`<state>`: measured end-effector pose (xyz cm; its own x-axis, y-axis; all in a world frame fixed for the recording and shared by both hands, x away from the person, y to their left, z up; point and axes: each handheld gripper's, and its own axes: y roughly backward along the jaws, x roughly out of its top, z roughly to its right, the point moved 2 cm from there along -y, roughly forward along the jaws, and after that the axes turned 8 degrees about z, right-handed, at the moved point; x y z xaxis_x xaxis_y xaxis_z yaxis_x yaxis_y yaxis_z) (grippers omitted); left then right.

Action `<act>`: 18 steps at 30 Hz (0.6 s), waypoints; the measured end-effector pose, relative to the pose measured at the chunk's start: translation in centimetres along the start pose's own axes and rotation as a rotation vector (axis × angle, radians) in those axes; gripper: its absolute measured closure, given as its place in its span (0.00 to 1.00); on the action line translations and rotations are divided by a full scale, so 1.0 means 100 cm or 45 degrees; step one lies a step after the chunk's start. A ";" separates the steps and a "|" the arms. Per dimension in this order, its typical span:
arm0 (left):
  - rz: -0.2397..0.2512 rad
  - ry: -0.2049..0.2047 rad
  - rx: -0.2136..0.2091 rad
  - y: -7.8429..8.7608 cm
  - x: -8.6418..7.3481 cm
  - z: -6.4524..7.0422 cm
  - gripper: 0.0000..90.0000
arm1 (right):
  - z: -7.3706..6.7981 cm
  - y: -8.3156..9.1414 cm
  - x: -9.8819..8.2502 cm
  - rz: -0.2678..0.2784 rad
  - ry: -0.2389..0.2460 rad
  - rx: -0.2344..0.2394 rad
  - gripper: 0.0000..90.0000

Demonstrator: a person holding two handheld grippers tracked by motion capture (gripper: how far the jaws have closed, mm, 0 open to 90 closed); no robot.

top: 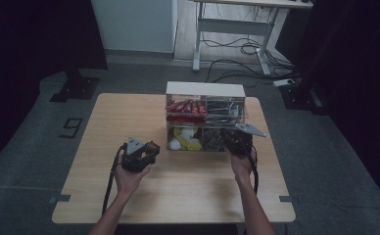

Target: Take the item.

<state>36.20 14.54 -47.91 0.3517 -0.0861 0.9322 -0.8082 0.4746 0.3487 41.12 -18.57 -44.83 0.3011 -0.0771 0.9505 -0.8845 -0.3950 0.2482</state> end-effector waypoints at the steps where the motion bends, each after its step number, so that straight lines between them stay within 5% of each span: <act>1: -0.001 -0.002 0.002 0.001 -0.001 -0.001 0.64 | 0.000 0.000 0.000 0.000 0.000 0.000 0.99; 18: -0.043 0.023 0.049 0.011 -0.020 -0.021 0.64 | 0.000 0.000 0.000 -0.004 -0.003 0.003 0.99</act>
<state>35.60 17.07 -49.59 0.3870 -0.0852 0.9181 -0.8132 0.4379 0.3834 41.13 -18.60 -44.84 0.3048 -0.0782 0.9492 -0.8827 -0.3974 0.2507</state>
